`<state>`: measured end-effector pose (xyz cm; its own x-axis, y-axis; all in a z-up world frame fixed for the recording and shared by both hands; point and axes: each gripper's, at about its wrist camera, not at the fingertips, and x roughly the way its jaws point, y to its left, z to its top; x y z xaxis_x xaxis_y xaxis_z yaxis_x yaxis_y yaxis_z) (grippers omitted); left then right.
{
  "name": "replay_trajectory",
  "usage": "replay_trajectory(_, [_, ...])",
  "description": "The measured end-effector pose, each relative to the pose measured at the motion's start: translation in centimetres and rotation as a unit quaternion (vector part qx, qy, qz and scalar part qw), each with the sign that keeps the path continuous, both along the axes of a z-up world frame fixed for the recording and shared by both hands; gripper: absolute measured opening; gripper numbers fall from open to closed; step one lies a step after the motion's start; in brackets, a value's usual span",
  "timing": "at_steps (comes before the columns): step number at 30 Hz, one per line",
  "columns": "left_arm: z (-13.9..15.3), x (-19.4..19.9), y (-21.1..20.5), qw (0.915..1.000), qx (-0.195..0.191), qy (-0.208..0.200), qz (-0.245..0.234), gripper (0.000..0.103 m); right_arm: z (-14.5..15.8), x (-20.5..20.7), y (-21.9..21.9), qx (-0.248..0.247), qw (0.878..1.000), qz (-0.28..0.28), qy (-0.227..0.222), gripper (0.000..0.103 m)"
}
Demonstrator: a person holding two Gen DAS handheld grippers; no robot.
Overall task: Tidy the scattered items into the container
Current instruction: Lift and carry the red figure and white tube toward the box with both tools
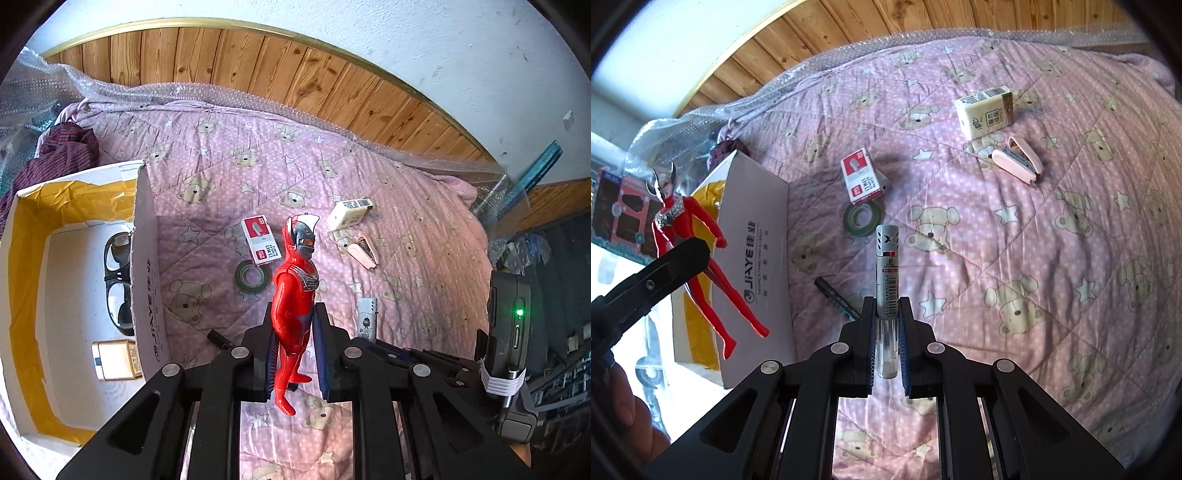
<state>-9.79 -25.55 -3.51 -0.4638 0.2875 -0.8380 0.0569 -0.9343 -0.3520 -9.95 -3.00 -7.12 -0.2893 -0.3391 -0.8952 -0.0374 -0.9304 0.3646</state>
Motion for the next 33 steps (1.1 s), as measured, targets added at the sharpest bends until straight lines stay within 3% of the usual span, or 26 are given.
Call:
replay_trajectory(20, [2.2,4.7,-1.3,0.999,-0.026,0.036,0.008,0.018,2.4,3.4,-3.8,0.03,0.998,0.056,0.024,0.012])
replay_trajectory(33, [2.0,7.8,-4.8,0.9982,-0.016,0.036,0.045,0.018,3.4,5.1,-7.5,0.031,0.993,0.107,0.044,0.012])
